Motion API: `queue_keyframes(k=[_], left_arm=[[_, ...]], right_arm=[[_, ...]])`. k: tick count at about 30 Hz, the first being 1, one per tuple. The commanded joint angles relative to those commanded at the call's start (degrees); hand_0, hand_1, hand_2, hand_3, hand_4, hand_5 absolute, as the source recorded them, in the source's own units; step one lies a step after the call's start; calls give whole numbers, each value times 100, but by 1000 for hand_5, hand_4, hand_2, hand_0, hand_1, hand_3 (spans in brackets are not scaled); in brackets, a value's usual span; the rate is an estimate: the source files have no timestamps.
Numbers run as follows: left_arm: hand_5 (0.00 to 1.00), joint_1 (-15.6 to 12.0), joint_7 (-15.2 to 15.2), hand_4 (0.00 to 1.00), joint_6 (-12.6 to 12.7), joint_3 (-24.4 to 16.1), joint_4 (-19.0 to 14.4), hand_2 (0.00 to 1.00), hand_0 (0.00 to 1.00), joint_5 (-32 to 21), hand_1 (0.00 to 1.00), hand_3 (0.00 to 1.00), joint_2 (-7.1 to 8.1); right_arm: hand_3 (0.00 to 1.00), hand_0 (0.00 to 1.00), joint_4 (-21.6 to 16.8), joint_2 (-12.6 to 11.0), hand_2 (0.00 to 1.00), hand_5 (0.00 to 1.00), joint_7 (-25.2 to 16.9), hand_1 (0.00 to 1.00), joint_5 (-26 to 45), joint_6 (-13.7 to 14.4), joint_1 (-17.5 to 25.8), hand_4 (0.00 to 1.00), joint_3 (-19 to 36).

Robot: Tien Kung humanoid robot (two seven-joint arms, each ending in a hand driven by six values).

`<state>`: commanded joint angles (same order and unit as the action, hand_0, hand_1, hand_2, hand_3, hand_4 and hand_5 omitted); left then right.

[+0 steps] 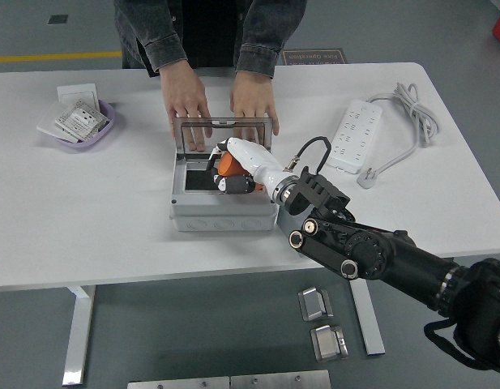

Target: Pick up the cylinder from the cube,place it in the box,flap close box

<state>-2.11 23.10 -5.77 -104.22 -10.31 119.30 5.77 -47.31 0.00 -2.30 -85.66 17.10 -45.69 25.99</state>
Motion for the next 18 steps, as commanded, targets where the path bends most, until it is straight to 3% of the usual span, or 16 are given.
queue_keyframes(k=[4, 5, 10, 11, 15, 16, 18], left_arm=[[556, 16, -8, 820, -9, 22, 0, 751, 753, -7, 774, 845, -7], [553, 19, -10, 819, -12, 27, 0, 751, 752, -10, 772, 845, -9], [553, 23, -14, 819, -21, 44, 0, 751, 752, 0, 772, 845, -19], [550, 25, -15, 816, -23, 45, 0, 749, 751, 8, 772, 845, -20], [550, 38, -27, 816, -22, 93, 0, 749, 751, -14, 772, 845, -29], [548, 42, -30, 814, -20, 101, 0, 748, 751, -16, 770, 843, -31], [548, 48, -34, 814, -18, 102, 0, 748, 751, -8, 770, 843, -35]], right_arm=[[508, 148, 35, 0, 362, 57, -45, 220, -18, -10, -1, 183, 33], [685, 283, 42, 0, 526, 157, -54, 395, -21, -11, -1, 493, 41], [685, 283, 66, 0, 526, 157, -96, 395, -18, -1, 4, 493, 79], [772, 413, 70, 0, 601, 150, -104, 481, -17, 1, 5, 721, 84], [772, 413, 103, 0, 601, 150, -130, 481, -25, 15, 10, 721, 90], [782, 476, 113, 0, 613, 230, -134, 497, -27, 19, 13, 831, 90], [782, 476, 126, 0, 613, 230, -140, 497, -28, 25, 15, 831, 87]])
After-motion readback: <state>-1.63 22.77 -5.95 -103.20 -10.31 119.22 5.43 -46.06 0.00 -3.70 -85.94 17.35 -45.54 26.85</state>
